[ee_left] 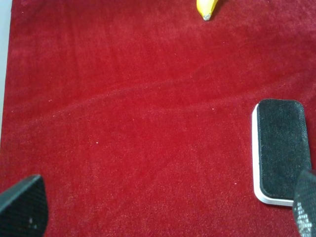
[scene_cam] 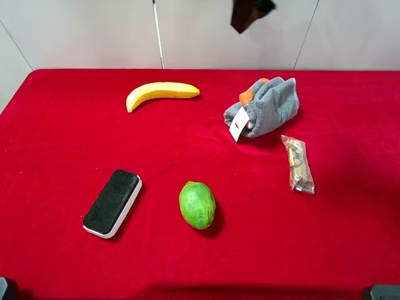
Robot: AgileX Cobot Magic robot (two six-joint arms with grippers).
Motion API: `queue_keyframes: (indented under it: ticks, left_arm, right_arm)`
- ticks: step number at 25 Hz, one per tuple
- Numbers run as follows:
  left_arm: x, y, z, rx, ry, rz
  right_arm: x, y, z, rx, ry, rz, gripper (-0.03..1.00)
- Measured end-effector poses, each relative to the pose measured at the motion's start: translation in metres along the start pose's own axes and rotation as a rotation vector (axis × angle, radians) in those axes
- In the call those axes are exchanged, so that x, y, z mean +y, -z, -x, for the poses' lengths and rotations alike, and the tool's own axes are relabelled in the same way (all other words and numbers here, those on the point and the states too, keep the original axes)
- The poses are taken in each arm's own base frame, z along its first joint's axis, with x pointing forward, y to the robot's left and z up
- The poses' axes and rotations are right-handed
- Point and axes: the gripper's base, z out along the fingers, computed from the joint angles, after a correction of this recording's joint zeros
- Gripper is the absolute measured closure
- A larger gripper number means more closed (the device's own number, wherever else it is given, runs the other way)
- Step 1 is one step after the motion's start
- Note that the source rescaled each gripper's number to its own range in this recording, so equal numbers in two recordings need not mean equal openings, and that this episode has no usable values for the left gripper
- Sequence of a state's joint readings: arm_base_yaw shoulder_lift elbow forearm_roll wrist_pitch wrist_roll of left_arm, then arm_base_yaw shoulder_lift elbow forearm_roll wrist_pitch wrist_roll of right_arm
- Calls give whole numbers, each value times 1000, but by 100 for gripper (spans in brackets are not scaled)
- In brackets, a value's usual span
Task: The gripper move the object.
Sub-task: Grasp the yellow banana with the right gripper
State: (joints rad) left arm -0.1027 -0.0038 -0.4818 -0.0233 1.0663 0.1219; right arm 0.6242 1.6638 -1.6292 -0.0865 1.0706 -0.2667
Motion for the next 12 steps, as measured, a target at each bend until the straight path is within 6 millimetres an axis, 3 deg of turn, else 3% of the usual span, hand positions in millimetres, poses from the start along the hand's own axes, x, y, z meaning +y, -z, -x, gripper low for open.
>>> queue_keyframes:
  ticks: [12]
  left_arm:
    - [0, 0, 0, 0, 0, 0]
  right_arm:
    - [-2, -73, 51, -14, 81, 83, -3]
